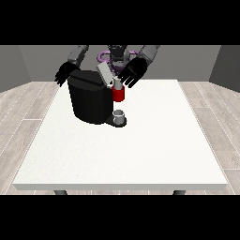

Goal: Insert the coffee pod into the coffee machine and close the lid

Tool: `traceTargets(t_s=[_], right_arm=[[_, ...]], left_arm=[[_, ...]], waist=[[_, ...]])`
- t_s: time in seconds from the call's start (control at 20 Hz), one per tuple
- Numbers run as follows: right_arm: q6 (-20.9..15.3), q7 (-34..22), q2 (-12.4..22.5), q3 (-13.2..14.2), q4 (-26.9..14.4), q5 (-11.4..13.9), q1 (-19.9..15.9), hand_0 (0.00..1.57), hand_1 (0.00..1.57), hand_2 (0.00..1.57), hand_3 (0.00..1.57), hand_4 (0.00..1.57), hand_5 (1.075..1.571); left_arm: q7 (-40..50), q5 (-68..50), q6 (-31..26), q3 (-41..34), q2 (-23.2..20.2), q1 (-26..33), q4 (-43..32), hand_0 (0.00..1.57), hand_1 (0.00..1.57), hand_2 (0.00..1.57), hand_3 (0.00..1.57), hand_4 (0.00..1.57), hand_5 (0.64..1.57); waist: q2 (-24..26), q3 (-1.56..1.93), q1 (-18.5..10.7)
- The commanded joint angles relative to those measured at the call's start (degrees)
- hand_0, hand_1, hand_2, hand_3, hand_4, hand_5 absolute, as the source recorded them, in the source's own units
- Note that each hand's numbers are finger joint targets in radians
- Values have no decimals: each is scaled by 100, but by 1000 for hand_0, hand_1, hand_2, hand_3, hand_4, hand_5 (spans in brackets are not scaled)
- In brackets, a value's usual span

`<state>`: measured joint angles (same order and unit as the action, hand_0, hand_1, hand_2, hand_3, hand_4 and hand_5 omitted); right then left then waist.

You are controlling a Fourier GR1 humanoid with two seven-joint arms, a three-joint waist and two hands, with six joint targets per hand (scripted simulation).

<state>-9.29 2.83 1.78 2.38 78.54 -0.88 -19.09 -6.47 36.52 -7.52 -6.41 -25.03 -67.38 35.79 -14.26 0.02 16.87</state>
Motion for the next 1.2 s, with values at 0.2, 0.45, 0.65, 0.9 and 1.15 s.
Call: traceTargets(t_s=[0.2, 0.45, 0.65, 0.9, 1.15], right_arm=[[106, 66, 26, 30, 108, -110, 99, 0, 0, 0, 0, 513, 1571], [-67, -38, -107, -4, 30, -60, 45, 0, 0, 0, 0, 448, 1571], [-24, 46, 68, 105, 103, -64, -155, 0, 0, 0, 0, 433, 1571], [-67, 224, -2, 103, -119, -27, 128, 0, 0, 0, 0, 437, 1571], [44, -297, 237, 234, 176, -178, -22, 0, 0, 0, 0, 366, 1571]], left_arm=[[-170, 24, 41, -51, 21, 127, -99, 1204, 1204, 1279, 1208, 521, 1571], [241, 109, -6, -6, 167, -67, -133, 1185, 1185, 1250, 1184, 491, 1571], [46, 141, 18, -38, 55, -64, -197, 1249, 1249, 1282, 1181, 480, 1571], [162, 130, -149, 39, 295, 38, -147, 1196, 1196, 1240, 1142, 466, 1571], [-244, 249, -57, 11, -94, 115, -181, 1152, 1152, 1178, 1020, 450, 1571]], waist=[[-23, -2, 19], [104, 0, 2], [-217, -1, 48], [34, 1, -112], [-103, -2, -16]])
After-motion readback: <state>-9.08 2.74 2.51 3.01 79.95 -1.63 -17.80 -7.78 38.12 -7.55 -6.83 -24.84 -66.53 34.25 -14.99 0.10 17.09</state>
